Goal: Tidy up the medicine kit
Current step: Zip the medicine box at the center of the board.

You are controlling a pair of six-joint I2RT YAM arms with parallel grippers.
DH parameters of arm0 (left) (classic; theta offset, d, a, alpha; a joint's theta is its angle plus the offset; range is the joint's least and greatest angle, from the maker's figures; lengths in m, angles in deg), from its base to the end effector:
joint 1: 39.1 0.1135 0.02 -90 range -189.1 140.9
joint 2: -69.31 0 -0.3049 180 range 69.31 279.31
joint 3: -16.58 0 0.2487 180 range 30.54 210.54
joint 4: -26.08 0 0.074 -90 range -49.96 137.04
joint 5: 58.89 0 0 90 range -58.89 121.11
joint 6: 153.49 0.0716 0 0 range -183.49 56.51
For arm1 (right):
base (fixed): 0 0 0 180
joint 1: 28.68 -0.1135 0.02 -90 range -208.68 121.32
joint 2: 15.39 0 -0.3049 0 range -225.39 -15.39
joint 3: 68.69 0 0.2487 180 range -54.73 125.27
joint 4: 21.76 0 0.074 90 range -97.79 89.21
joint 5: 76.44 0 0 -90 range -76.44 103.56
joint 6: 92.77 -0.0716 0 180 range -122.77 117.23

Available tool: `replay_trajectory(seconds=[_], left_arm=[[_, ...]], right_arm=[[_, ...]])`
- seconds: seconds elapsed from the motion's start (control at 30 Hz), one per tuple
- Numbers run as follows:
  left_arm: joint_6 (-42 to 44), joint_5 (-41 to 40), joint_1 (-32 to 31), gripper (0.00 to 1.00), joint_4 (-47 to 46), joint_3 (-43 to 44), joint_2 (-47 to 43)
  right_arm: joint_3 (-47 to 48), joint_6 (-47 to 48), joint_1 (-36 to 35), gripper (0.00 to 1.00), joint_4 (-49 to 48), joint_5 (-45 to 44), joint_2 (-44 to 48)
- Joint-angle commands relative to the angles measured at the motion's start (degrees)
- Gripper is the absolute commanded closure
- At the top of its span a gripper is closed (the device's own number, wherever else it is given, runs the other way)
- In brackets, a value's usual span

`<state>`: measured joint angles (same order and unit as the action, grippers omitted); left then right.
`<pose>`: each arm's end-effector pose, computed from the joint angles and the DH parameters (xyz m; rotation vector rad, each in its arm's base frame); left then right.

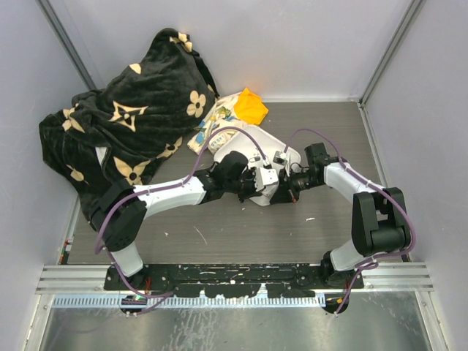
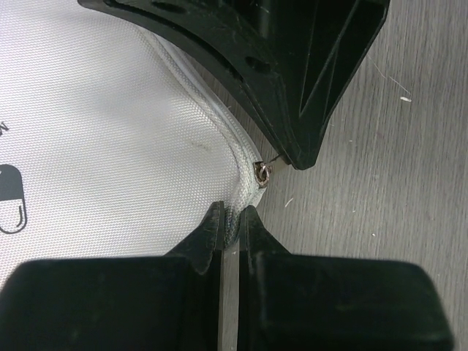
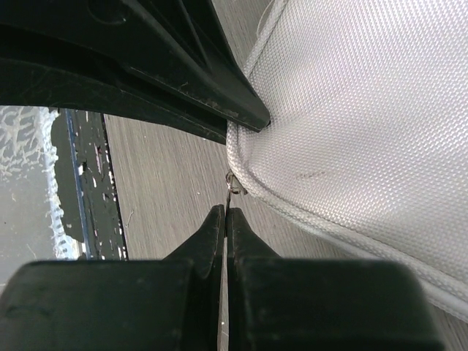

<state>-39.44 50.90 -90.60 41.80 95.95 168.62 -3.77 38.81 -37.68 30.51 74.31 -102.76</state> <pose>0.2412 -0.3422 0.2472 1.5145 1.6303 -0.6455 0.2516 0.1031 0.2180 -1.1597 2.0261 1.2217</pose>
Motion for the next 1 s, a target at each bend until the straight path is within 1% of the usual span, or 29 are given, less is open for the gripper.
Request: replay_trajectory(seconds=[0.0,0.1,0.2,0.27,0.37,0.47,0.53,0.57,0.63,0.7,0.8,0.87,0.97], left_arm=[[-4.3,-3.9,-0.5,1.0,-7.1,-1.4,2.2],[-6.2,-7.4,-1.6,1.0,-9.2,-2.3,2.2],[-8.4,-9.4,-1.8,1.0,-10.1,-2.8,2.2],[-9.4,-9.9,-1.8,1.0,-10.9,-3.3,2.1],[-10.1,-8.1,-1.9,1.0,-12.4,-4.5,1.4],[-8.8,-6.3,-1.8,1.0,-12.5,-5.0,1.4],[-6.9,-4.5,-1.3,0.99,-11.1,-4.7,1.0],[-6.0,-3.3,-0.9,0.94,-9.9,-4.3,0.5],[-3.7,-0.6,0.3,0.76,-6.8,-3.5,-0.4],[-1.1,2.2,1.6,0.56,-3.3,-2.5,-1.7],[3.9,5.6,4.1,0.34,1.7,-1.6,-4.3],[8.9,8.2,6.3,0.2,5.7,-1.1,-6.3],[18.0,9.3,9.5,0.14,13.1,0.6,-8.3]], right_arm=[[1.2,-7.1,-5.3,0.99,-3.7,15.5,2.7],[-1.0,-14.9,-7.6,0.99,-12.5,14.8,3.9],[-2.7,-20.8,-9.2,0.99,-19.7,14.5,4.4],[-2.7,-22.1,-9.5,0.99,-21.3,14.9,4.0],[-2.6,-24.1,-9.5,0.99,-23.3,15.7,3.6],[-2.7,-23.8,-9.2,0.99,-23.4,13.7,3.6],[-2.9,-22.9,-7.7,0.99,-22.7,12.7,4.0],[-2.9,-22.0,-6.5,0.99,-21.9,12.4,4.3],[-2.1,-18.3,-3.7,0.99,-17.9,11.7,4.8],[0.2,-10.7,-1.0,0.99,-9.9,9.9,4.7],[3.3,-1.9,2.4,0.99,0.5,9.5,3.2],[4.9,5.2,3.9,0.99,7.2,9.6,2.0],[7.8,13.9,5.4,0.99,16.2,8.7,-0.2]])
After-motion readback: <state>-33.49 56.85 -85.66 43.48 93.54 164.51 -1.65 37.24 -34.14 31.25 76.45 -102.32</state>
